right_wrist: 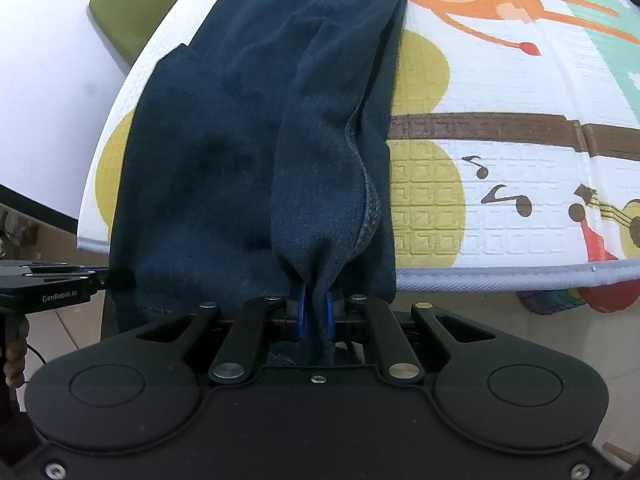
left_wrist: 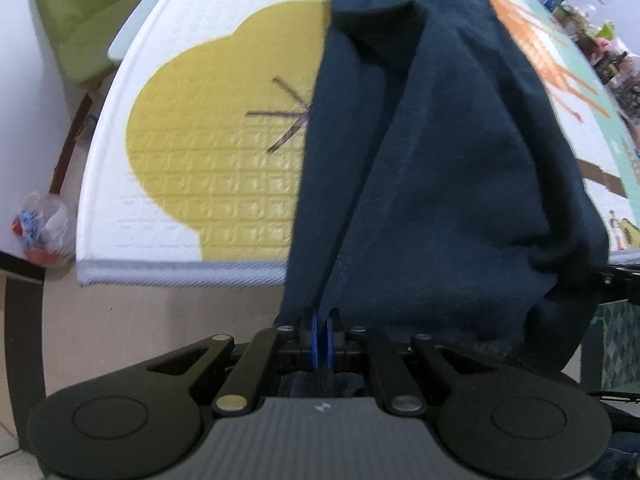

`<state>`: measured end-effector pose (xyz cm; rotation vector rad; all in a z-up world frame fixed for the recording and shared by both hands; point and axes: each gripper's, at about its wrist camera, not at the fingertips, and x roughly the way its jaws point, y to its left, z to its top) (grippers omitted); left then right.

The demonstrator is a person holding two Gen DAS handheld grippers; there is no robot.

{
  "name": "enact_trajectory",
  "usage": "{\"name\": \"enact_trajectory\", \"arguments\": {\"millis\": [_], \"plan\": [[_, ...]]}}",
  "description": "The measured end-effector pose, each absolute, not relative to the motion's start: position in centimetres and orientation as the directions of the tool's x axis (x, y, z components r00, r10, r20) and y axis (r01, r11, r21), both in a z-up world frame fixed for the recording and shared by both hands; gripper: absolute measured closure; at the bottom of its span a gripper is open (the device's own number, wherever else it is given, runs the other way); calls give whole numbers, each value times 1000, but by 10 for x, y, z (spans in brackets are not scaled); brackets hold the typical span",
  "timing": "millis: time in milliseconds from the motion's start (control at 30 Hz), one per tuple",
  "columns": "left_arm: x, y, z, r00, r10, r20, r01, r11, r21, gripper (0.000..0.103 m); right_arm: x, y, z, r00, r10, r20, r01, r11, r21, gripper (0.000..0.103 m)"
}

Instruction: Fold clothes

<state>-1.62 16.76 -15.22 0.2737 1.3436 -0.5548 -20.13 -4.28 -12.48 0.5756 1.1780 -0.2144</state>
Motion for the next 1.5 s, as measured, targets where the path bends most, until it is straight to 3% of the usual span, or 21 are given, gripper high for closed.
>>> {"name": "enact_trajectory", "arguments": {"millis": [367,600,833,1067,1167,1300,1400,1467,1500], "plan": [[-10,180,-141,128,-239,-962,511,848,-142,79,-214,-53,-116,391,80,-917,505,814,286,74],[1,171,-127,187,-271,-944,537,833,-133,59,-218,-63,-109,422,18,-906,537,801,266,69],[12,154,-142,189,-240,-952,535,838,-105,56,-214,-65,-129,389,6,-921,565,788,244,68],[23,153,-158,133,-252,-958,498,853,-156,59,-206,-59,-144,375,35,-926,565,784,258,67],[24,154,-161,104,-279,-955,486,851,-196,73,-202,-57,-149,371,34,-928,566,784,255,67],[22,153,-162,100,-275,-956,489,851,-193,83,-198,-54,-154,367,30,-930,564,788,248,67],[21,153,-159,98,-277,-956,499,845,-194,87,-199,-55,-154,377,34,-926,556,791,255,74],[20,154,-156,96,-280,-955,503,842,-196,89,-200,-56,-153,389,50,-920,545,793,273,90],[20,155,-155,95,-281,-955,505,840,-197,89,-201,-57,-153,393,65,-917,541,790,288,91]]}}
